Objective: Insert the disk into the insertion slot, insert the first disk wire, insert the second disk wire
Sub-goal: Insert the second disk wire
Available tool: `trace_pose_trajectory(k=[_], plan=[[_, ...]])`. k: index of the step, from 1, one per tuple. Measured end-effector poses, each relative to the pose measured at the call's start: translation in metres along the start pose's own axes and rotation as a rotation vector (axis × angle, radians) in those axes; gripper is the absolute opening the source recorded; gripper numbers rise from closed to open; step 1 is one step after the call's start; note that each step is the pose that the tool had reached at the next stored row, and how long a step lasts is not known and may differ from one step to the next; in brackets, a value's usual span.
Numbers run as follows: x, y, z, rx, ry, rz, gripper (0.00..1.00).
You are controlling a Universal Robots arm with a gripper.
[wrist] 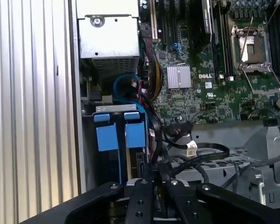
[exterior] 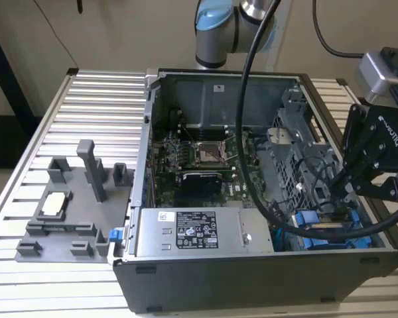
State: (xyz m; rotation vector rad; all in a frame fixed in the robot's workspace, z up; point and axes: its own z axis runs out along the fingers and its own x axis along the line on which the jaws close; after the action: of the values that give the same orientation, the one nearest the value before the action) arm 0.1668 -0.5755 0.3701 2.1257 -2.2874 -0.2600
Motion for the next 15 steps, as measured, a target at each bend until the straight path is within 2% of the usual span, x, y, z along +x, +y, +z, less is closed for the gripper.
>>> trace_pose_trajectory(k=[6,12,15], plan=[[0.0056,-0.001,0.0055,-0.006,-0.0077,-0.012,0.16],[0.0073,-0.0021,0.0096,-0.0247,-0.0048,-0.03,0.16],[0.0076,-0.0036,0.0105,-0.0281,-0.0047,-0.039,0.16]])
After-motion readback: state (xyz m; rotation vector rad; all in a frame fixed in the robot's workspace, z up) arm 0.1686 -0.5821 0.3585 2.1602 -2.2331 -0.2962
